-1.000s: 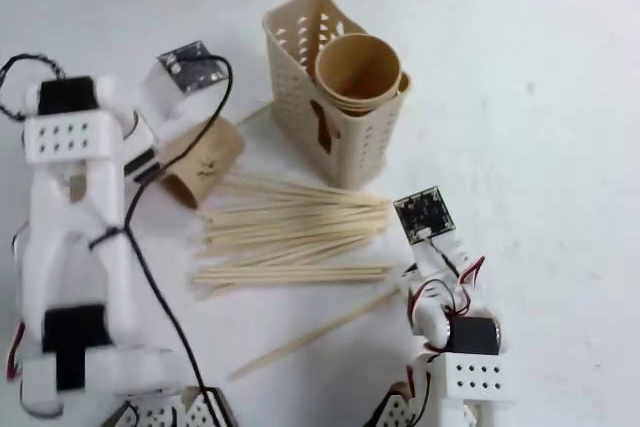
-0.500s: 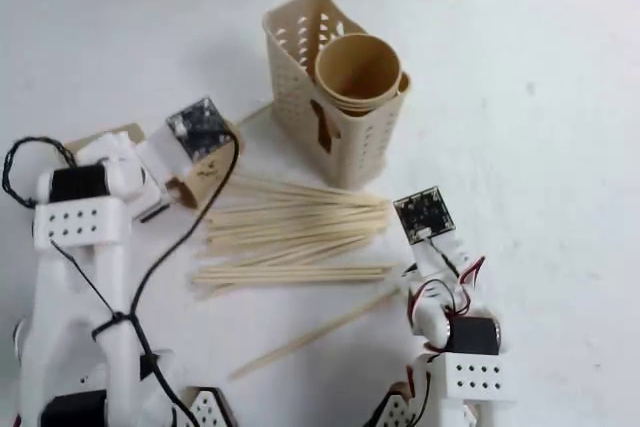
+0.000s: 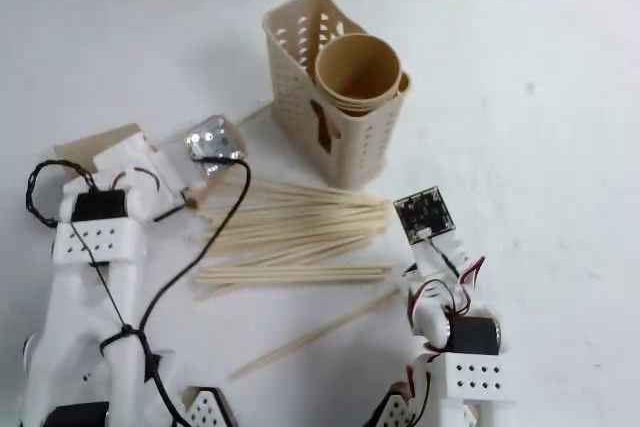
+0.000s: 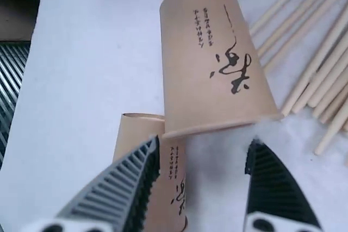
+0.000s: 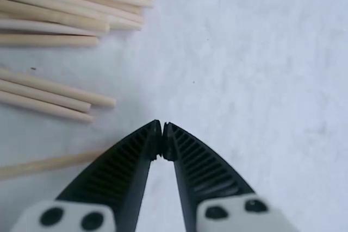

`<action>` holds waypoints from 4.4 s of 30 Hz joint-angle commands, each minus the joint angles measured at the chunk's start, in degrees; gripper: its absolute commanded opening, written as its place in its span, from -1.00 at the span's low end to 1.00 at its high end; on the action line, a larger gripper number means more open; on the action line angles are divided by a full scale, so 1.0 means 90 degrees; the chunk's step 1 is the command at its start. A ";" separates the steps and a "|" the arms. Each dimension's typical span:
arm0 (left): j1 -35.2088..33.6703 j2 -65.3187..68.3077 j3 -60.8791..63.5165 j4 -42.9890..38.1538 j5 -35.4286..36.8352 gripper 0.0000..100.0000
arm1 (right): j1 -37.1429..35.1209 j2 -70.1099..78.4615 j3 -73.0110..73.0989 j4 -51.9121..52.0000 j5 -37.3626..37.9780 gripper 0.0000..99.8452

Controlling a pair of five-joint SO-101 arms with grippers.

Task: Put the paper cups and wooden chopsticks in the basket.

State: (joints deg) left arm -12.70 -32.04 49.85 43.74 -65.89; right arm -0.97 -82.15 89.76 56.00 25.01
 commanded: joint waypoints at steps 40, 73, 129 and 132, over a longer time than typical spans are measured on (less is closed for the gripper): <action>-0.0190 -0.0181 0.0117 -0.1485 -0.0615 -0.47 | -0.0015 -0.0083 -0.0039 -0.0132 0.0059 -0.96; 0.0474 0.2242 0.0156 -0.3995 0.0078 -0.58 | -0.0005 -0.0083 -0.0039 -0.0132 0.0059 -0.96; 0.3600 0.0571 -0.5919 0.2774 0.5988 -0.95 | -0.0005 -0.0083 -0.0039 -0.0132 0.0059 -0.96; 0.3600 0.1451 -0.6906 0.3292 0.6095 -0.95 | -0.0005 -0.0083 -0.0039 -0.0132 0.0059 -0.96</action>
State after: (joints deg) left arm 18.86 -27.74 0.53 68.53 -13.05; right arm -0.88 -82.15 89.76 56.00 25.01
